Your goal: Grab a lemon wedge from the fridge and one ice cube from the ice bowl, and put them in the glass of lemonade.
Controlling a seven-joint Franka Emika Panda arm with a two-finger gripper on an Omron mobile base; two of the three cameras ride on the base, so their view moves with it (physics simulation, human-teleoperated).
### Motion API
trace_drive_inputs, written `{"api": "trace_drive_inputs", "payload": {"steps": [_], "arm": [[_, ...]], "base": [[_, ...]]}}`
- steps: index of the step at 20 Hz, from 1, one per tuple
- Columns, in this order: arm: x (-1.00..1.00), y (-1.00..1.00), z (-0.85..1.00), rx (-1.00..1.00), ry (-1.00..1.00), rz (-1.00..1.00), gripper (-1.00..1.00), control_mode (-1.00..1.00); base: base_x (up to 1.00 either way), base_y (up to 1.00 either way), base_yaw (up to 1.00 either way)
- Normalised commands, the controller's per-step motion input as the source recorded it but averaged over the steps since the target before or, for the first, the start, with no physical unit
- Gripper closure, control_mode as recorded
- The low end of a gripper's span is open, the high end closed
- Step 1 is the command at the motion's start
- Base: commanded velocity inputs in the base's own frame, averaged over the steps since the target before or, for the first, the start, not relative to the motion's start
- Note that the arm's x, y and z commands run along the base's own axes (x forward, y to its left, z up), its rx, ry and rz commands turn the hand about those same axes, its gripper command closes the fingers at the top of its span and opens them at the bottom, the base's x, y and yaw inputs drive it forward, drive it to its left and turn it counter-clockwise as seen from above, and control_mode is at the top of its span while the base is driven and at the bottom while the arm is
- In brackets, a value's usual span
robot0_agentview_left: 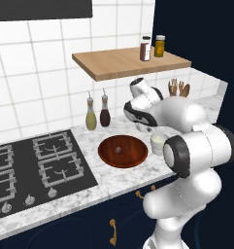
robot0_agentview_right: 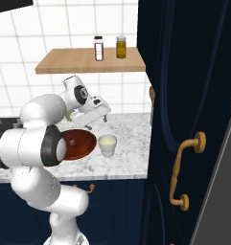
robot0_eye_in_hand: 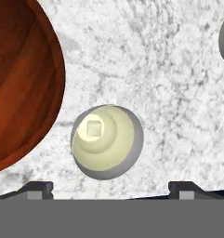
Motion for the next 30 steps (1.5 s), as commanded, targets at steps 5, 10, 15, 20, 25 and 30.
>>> {"api": "trace_drive_inputs", "payload": {"steps": [5, 10, 15, 20, 25, 30], "arm": [[-0.77, 0.69, 0.04, 0.29, -0.28, 0.00, -1.00, -1.00], [-0.87, 0.37, 0.15, 0.14, -0.12, 0.00, -1.00, -1.00], [-0.77, 0.00, 0.12, 0.01, -0.04, 0.00, -1.00, -1.00], [-0.42, 0.00, 0.05, 0.06, -0.14, 0.00, -1.00, -1.00], [-0.13, 0.06, 0.00, 0.03, -0.08, 0.00, -1.00, 1.00], [0.00, 0.00, 0.00, 0.00, 0.00, 0.00, -1.00, 1.00]], "base": [[0.00, 0.00, 0.00], [0.00, 0.00, 0.00], [0.00, 0.00, 0.00], [0.00, 0.00, 0.00], [-0.17, 0.00, 0.00], [-0.93, 0.00, 0.00]]}}
